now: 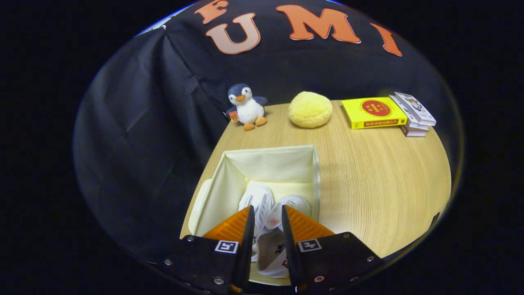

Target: Open the storage box then place both shoes into the box .Put the left shoe in first, then the right shoe, with the right side of both shoes facing outward in a uniform manner.

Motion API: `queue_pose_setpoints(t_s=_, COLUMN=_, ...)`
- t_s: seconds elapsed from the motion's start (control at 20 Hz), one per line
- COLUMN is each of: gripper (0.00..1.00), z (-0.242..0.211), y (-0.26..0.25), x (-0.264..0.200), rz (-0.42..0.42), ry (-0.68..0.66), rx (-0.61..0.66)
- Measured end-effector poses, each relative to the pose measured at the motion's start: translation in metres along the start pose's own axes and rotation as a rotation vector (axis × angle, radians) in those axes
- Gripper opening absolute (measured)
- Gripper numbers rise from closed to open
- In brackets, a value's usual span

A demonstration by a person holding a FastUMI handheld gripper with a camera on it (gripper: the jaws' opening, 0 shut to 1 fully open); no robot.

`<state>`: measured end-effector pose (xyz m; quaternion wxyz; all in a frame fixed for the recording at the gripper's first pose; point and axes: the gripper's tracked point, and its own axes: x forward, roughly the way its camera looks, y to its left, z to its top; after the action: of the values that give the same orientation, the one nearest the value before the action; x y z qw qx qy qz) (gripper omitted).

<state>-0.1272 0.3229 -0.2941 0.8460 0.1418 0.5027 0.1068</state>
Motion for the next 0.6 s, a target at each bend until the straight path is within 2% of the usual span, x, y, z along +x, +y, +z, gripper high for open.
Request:
queue_pose_setpoints(t_s=0.25, gripper=0.55, z=0.055, y=-0.037, x=-0.038, rz=0.011, ry=-0.177, rx=-0.057)
queue_pose_setpoints(t_s=0.4, gripper=0.71, z=0.087, y=-0.072, x=-0.063, rz=-0.01, ry=-0.287, rx=-0.097)
queue_pose_setpoints(t_s=0.6, gripper=0.81, z=0.134, y=-0.117, x=-0.101, rz=-0.015, ry=-0.434, rx=-0.121)
